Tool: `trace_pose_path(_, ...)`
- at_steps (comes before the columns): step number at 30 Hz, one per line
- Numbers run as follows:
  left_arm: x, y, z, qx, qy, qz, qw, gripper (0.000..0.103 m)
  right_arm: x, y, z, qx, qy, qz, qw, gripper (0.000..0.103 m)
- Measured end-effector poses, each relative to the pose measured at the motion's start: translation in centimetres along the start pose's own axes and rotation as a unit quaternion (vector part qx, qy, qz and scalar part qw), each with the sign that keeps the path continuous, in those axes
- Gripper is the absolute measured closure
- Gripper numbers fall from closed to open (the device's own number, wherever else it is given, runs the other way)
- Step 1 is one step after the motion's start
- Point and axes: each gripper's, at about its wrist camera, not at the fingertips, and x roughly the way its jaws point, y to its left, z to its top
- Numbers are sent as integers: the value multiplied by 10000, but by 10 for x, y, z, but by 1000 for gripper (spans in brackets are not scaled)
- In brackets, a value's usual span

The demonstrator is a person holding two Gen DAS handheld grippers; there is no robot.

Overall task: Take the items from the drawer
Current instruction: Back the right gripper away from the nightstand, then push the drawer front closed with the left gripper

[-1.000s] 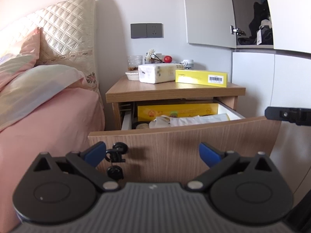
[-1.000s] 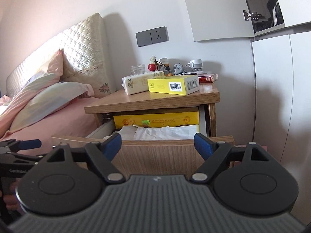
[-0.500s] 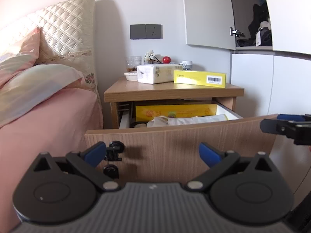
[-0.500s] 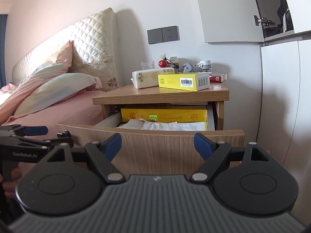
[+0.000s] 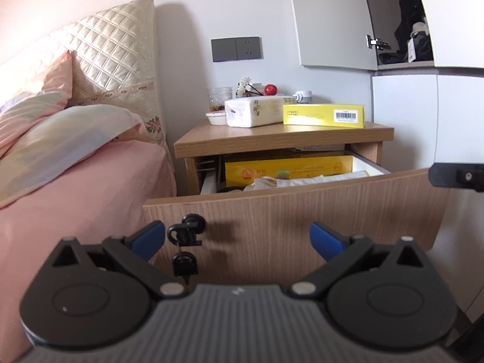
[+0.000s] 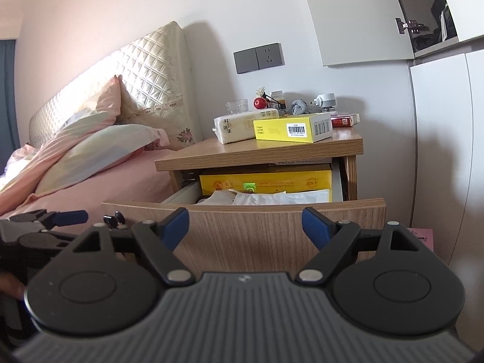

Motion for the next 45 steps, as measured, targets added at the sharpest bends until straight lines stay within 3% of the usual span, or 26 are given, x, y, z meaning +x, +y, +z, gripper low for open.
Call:
trace_pose_path(8, 0, -2, -2, -93, 36, -132, 9999, 0, 0, -4, -9, 300, 197, -242, 9991, 19)
trace_pose_path(15, 8, -11, -6, -52, 160, -128, 9998, 0, 3, -1, -12, 354, 40, -529, 9980, 19)
trace_pose_path(23, 23, -12, -5, -290, 260, -93, 9992, 3, 16, 11, -14, 104, 169, -524, 9984, 19)
trace_pose_path(29, 26, -26, -5, -99, 222, -231, 9994, 4, 26, 1, -12, 425, 379, -714, 9958, 19)
trace_pose_path(35, 42, -32, -1, -68, 279, -80, 9996, 8, 33, -7, -9, 502, 492, -852, 9939, 20)
trace_pose_path(45, 59, -38, 2, -127, 434, -11, 9990, 8, 41, -11, -7, 304, 621, -996, 9926, 34)
